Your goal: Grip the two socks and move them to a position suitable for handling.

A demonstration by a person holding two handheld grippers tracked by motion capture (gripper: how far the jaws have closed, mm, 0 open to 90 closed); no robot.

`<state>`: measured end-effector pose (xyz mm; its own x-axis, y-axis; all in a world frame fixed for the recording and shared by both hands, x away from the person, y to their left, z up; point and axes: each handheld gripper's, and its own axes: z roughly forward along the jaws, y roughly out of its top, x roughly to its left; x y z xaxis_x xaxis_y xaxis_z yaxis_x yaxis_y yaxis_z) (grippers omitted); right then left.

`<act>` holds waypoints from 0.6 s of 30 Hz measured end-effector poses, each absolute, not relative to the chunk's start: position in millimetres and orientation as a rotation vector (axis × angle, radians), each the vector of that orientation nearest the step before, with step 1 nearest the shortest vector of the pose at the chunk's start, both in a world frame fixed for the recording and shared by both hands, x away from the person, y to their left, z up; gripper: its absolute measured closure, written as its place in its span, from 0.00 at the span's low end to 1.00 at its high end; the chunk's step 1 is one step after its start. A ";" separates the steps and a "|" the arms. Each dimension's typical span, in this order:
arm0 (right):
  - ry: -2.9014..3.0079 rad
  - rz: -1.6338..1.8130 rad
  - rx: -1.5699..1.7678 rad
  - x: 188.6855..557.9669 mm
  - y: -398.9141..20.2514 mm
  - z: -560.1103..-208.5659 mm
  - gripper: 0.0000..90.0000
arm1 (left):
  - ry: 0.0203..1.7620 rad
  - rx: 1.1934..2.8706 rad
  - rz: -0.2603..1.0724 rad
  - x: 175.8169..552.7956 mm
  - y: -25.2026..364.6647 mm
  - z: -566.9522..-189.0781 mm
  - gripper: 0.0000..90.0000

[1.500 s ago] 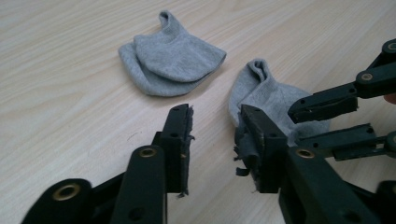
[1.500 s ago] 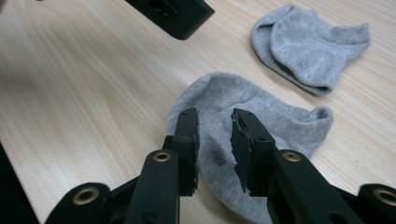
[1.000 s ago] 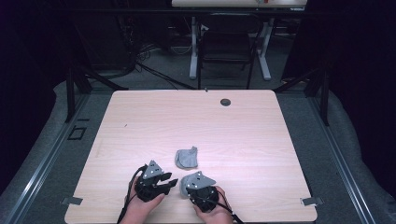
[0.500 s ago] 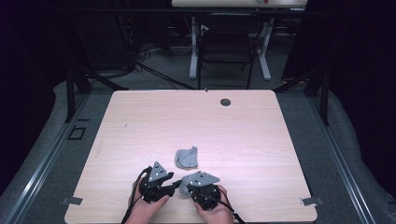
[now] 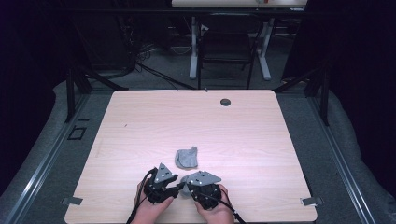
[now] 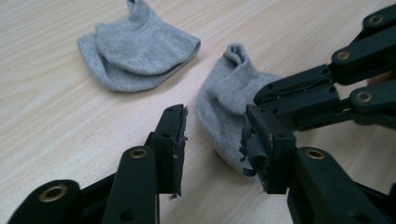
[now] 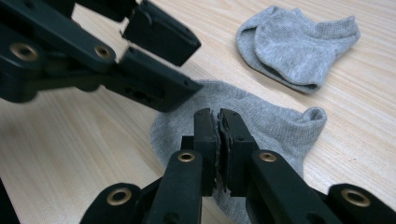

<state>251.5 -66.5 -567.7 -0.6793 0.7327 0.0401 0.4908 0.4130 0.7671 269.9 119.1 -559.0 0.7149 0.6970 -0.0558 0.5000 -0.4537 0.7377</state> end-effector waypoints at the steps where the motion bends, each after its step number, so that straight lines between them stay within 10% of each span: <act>1: 2.371 1.134 1.061 251.3 -66.8 -567.2 0.95 | 0.910 2.141 0.323 269.8 118.7 -560.2 0.70; 18: 2.345 1.171 1.046 250.1 -72.4 -558.0 0.95 | 0.924 2.183 0.300 272.7 122.2 -564.4 0.96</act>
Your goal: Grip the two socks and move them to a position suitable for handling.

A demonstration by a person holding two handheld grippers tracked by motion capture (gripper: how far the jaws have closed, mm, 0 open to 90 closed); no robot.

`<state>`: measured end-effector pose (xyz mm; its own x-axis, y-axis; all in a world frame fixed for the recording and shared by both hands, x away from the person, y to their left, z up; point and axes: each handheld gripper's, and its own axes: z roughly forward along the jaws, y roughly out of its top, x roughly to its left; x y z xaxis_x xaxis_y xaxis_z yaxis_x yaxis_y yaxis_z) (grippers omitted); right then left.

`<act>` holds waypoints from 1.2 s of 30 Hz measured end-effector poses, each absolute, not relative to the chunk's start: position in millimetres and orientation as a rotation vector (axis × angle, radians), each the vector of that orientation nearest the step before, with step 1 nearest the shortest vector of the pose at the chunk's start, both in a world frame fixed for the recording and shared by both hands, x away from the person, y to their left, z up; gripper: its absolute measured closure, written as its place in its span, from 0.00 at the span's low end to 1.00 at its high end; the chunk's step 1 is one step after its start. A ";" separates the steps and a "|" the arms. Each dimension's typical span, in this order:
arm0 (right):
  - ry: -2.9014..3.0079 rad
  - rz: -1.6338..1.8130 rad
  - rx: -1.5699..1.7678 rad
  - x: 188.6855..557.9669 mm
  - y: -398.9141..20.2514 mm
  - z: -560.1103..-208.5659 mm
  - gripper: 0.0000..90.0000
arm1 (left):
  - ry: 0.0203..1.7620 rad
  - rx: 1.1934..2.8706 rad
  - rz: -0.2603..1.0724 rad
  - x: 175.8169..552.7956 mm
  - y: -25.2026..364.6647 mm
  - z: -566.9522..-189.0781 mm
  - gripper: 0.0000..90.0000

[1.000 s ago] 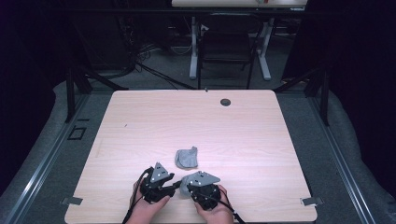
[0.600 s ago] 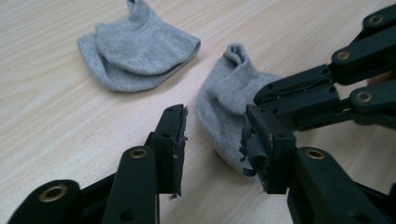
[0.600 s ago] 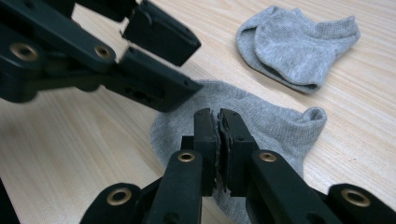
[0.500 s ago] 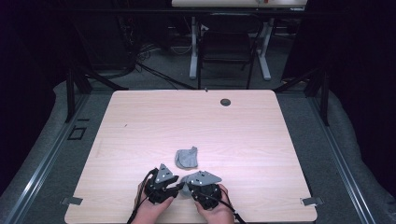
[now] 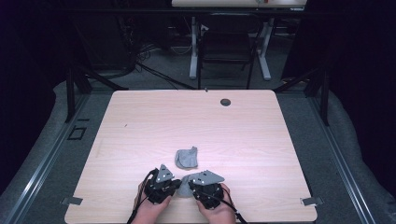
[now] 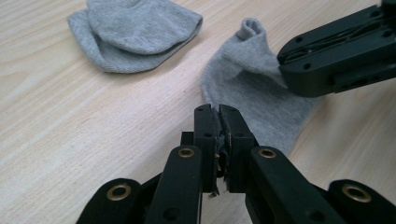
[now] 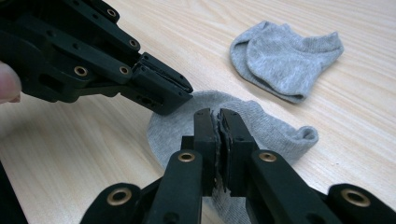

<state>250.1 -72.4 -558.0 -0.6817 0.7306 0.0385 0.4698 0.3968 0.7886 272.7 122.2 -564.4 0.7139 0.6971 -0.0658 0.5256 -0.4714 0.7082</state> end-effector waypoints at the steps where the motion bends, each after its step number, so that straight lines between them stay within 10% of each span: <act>1: 2.351 1.167 1.038 250.3 -73.6 -556.6 0.95 | 0.926 2.183 0.303 273.1 123.3 -564.0 0.96; 36: 2.346 1.037 1.242 254.6 -134.0 -563.8 0.88 | 1.014 2.193 0.295 278.4 149.0 -564.9 0.97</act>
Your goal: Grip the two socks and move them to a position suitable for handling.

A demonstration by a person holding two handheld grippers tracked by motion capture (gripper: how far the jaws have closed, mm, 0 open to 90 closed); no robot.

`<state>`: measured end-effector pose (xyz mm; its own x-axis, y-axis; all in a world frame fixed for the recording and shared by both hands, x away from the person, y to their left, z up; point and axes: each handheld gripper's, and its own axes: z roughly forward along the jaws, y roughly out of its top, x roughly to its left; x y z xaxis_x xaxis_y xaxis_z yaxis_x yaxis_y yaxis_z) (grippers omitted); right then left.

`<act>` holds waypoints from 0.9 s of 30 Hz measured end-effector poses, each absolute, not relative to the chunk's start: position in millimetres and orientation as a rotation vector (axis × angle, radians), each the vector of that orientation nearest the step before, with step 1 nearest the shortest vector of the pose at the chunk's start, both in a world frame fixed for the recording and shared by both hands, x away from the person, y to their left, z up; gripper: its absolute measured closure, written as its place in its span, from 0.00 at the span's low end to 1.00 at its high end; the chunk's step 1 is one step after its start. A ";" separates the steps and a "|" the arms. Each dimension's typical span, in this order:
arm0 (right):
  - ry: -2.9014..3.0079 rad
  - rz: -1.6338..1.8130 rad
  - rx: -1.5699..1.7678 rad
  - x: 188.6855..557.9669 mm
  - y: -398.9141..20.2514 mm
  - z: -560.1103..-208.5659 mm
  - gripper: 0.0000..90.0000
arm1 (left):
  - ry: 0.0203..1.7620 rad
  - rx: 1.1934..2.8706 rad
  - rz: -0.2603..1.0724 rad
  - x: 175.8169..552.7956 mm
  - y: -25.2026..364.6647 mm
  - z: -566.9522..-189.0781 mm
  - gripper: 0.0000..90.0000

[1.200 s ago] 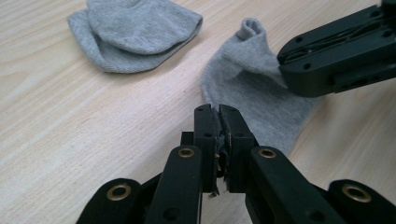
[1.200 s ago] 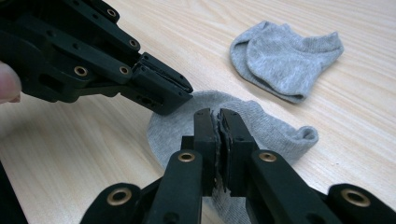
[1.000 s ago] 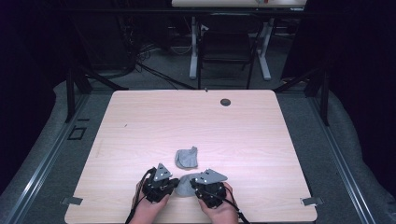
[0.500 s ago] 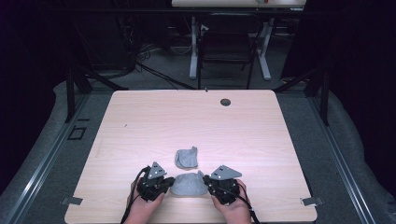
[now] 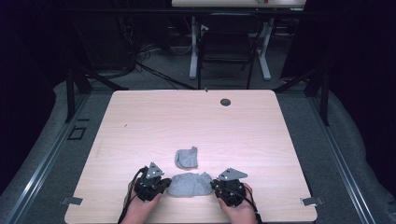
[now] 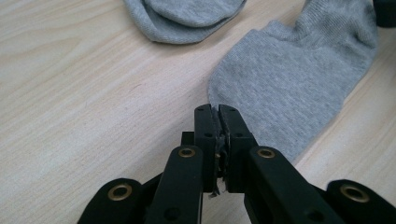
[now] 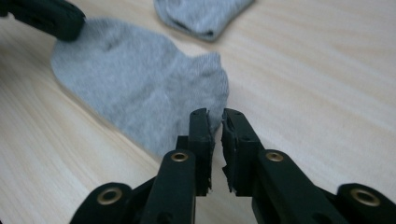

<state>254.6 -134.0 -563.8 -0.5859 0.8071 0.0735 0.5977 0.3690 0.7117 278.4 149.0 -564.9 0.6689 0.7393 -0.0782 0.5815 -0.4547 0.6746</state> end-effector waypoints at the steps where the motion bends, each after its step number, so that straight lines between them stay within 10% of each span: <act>1: 2.340 1.023 1.244 254.5 -135.8 -564.4 0.86 | 1.011 2.195 0.299 278.4 149.1 -564.9 0.96; 27: 2.391 1.021 1.111 271.6 -115.6 -579.4 0.81 | 0.899 2.228 0.268 277.6 137.0 -574.3 0.68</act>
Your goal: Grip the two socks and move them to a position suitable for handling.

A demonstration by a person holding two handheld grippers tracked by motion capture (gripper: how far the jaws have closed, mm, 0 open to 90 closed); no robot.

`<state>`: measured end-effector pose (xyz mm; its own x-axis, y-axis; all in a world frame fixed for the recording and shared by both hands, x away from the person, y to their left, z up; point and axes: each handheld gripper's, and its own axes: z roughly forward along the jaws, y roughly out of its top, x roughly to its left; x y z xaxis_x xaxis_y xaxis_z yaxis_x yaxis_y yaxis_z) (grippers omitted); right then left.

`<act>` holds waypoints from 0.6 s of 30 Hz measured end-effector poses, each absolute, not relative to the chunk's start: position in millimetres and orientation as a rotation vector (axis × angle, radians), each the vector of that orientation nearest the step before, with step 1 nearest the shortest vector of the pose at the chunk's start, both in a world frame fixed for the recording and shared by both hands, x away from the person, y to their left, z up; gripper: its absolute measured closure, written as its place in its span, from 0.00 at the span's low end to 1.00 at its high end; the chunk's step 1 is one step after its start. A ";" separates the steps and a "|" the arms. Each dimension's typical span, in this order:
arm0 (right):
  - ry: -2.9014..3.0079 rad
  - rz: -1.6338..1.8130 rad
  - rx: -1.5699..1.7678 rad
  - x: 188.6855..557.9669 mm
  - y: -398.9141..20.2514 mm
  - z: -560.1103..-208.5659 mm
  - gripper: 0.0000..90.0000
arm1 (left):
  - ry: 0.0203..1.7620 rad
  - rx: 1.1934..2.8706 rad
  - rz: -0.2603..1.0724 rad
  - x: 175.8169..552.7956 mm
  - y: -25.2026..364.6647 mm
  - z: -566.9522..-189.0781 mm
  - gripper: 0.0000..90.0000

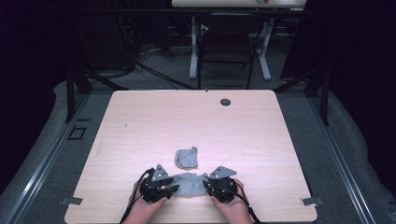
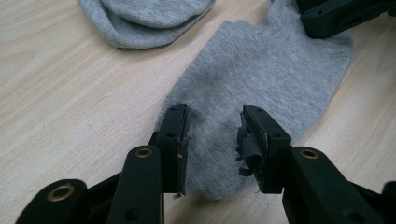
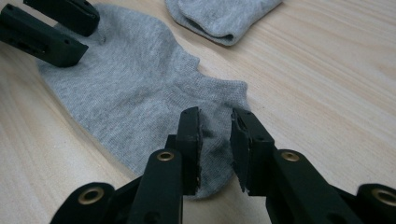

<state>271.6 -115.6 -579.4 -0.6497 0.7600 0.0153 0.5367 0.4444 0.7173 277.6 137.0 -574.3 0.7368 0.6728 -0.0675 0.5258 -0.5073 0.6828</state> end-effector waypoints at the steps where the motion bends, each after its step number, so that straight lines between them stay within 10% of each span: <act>1: 2.383 1.019 1.115 270.1 -115.5 -579.7 0.82 | 0.898 2.229 0.270 277.1 137.3 -574.2 0.68; 18: 2.396 0.978 1.149 252.4 -122.4 -576.4 0.79 | 0.881 2.250 0.195 262.1 136.7 -570.3 0.65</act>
